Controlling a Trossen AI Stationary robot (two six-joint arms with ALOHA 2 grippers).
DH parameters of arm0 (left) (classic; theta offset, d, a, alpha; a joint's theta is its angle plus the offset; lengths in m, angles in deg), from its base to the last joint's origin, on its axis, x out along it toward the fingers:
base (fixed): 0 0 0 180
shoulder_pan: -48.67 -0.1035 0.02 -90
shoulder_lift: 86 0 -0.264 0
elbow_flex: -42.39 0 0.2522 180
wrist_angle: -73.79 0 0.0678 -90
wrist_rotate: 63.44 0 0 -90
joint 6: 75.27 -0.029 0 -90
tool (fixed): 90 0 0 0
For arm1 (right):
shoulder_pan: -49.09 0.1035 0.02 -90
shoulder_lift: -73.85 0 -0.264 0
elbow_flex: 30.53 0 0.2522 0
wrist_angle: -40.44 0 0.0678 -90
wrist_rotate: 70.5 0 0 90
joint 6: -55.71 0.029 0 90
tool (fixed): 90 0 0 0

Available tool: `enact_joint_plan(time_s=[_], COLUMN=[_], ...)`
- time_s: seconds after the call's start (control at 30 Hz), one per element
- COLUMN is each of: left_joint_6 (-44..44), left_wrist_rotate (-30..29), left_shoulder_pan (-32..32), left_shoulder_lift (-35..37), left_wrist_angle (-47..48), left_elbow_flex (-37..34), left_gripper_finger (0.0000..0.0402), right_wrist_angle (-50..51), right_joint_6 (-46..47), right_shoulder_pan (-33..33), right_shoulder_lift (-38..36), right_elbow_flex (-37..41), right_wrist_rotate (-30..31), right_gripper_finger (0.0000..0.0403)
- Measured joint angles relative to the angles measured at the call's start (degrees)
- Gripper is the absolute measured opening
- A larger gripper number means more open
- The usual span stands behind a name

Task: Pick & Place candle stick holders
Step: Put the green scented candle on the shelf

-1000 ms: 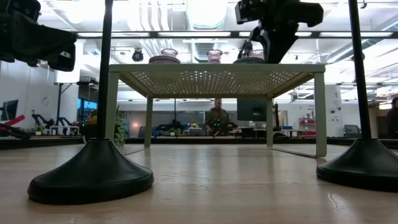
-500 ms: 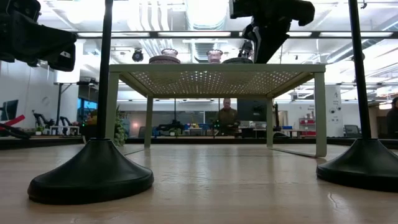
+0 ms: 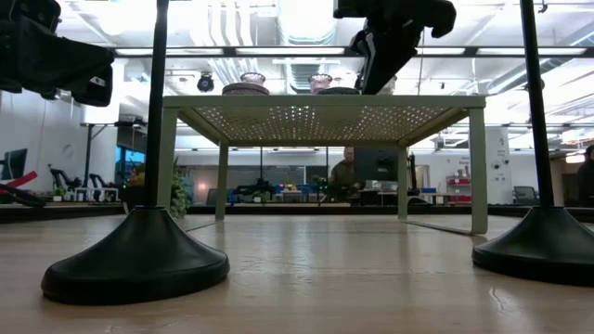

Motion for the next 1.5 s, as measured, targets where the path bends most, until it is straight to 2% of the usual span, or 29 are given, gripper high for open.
enact_joint_plan(time_s=[0.6, 0.9, 1.33, 1.5], left_joint_6=[0.0, 0.0, 0.0, 0.0], left_wrist_rotate=[0.0, 0.0, 0.0, 0.0], left_shoulder_pan=[0.0, 0.0, 0.0, 0.0], left_shoulder_lift=[0.0, 0.0, 0.0, 0.0], left_wrist_angle=[0.0, 0.0, 0.0, 0.0], left_elbow_flex=[0.0, 0.0, 0.0, 0.0], left_gripper_finger=[0.0032, 0.0032, 0.0032, 0.0032], right_wrist_angle=[-4.7, -0.6, -1.5, -4.9], right_joint_6=[-3.9, -2.1, -4.9, -6.8], right_shoulder_pan=[0.0, -1.0, -2.5, -2.5], right_shoulder_lift=[0.0, 0.5, 3.4, 3.2], right_elbow_flex=[0.0, 0.0, 0.2, 0.3], right_wrist_rotate=[-2.8, -2.6, 5.3, 5.1], right_gripper_finger=[0.0008, 0.0008, 0.0008, 0.0008])
